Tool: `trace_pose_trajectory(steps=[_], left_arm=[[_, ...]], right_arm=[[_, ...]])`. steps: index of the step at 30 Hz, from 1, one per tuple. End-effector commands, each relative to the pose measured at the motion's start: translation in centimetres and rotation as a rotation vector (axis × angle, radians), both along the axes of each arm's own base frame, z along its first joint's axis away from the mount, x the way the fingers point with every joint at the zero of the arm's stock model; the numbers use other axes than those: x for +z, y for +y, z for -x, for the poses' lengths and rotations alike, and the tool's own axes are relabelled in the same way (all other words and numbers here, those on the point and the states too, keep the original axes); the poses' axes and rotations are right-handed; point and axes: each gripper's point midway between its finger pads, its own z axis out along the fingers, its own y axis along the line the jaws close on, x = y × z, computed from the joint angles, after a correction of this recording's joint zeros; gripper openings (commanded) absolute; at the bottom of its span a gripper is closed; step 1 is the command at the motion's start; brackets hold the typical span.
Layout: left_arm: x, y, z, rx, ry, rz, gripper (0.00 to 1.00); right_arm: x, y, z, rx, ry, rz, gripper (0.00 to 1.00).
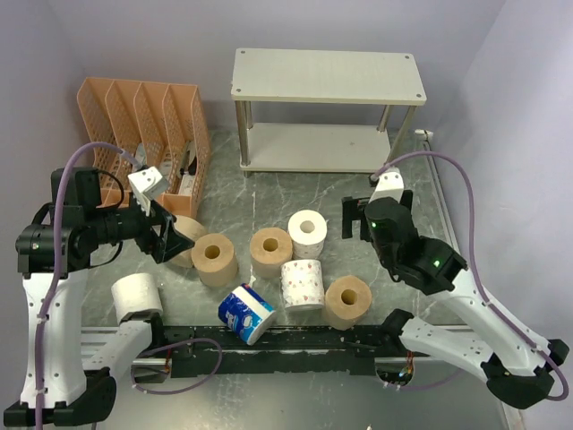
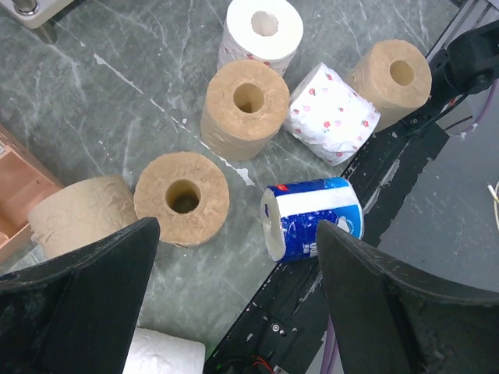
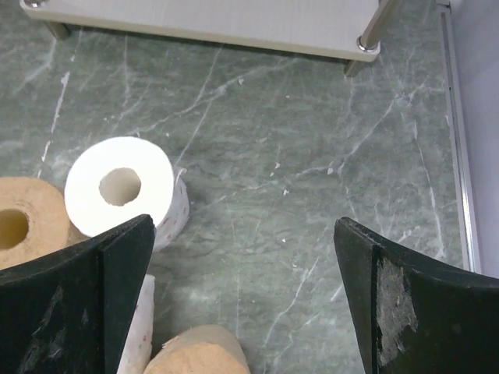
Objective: Place and organize the paper towels onto the shelf
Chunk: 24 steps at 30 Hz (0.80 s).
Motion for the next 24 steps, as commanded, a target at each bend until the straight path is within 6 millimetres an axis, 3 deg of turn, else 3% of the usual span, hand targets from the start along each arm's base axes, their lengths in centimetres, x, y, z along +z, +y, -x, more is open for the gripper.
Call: trace_pose_trajectory(steps=[1, 5, 10, 14, 17, 19, 21, 24], left_arm=[[0.4, -0.4, -0.4, -0.029, -0.022, 0.021, 0.94], [0.6, -0.2, -0.2, -0.015, -0.04, 0.02, 0.94], [1.2, 0.0, 0.6, -0.004, -0.084, 0.022, 0.94], [1.2, -0.1, 0.6, -0.007, -0.08, 0.022, 0.93], [1.0, 0.2, 0.2, 0.015, -0.073, 0.017, 0.94], [1.1, 0.2, 0.4, 0.014, -0.081, 0.016, 0.94], [1.2, 0.2, 0.7, 0.016, -0.096, 0.016, 0.93], [1.4, 0.2, 1.0, 0.023, -0.114, 0.016, 0.94]], right_arm=[[2.9, -0.4, -0.1, -0.033, -0.084, -0.081, 1.0], [4.0, 0.9, 0.1, 0.002, -0.095, -0.187, 1.0], [5.1, -1.2, 2.2, -0.078, -0.109, -0.344, 1.0], [5.9, 3.1, 4.3, 0.268, -0.145, -0.411, 1.0], [2.9, 3.6, 3.1, 0.235, -0.016, -0.271, 1.0], [-0.1, 3.3, 1.5, 0.156, 0.095, -0.114, 0.95], [-2.5, 4.7, 0.7, 0.189, 0.202, 0.004, 0.86], [-3.6, 6.5, -0.3, 0.232, 0.245, 0.122, 0.8]])
